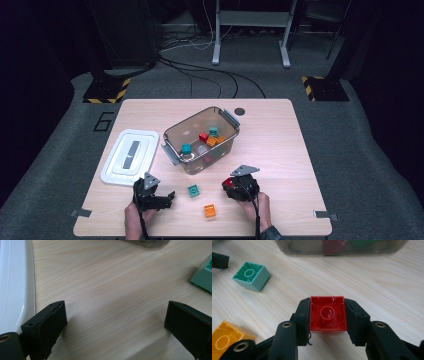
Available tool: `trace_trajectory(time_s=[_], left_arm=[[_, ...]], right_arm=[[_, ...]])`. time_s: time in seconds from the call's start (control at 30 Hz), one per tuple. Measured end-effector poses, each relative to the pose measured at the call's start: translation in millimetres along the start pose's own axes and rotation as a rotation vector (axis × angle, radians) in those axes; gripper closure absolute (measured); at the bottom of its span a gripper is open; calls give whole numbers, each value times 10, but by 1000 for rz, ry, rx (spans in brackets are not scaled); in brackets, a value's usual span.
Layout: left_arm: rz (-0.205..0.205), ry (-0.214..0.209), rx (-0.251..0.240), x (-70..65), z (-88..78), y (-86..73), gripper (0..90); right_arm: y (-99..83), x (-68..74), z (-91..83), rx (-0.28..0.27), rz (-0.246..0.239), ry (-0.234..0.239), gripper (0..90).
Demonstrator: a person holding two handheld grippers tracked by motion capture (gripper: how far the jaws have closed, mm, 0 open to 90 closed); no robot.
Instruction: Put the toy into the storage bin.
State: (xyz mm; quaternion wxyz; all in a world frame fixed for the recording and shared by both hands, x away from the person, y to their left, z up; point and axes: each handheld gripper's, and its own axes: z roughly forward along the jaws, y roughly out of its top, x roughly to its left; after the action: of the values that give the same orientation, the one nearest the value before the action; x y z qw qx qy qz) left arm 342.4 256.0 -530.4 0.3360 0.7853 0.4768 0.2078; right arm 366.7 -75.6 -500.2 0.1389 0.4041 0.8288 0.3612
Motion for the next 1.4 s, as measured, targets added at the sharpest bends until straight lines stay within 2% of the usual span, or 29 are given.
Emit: trace_trajectory(time_s=[0.53, 0.77, 1.4], left_arm=[[1, 1, -1, -3, -1, -1, 38], [0, 2, -2, -5, -1, -1, 38], [0, -5, 5, 6, -3, 2, 38]], right_arm=[[217, -257, -256, -70, 35, -70, 582], [324, -363, -360, -110, 40, -92, 582], [560, -579, -569, -168, 36, -152, 583]])
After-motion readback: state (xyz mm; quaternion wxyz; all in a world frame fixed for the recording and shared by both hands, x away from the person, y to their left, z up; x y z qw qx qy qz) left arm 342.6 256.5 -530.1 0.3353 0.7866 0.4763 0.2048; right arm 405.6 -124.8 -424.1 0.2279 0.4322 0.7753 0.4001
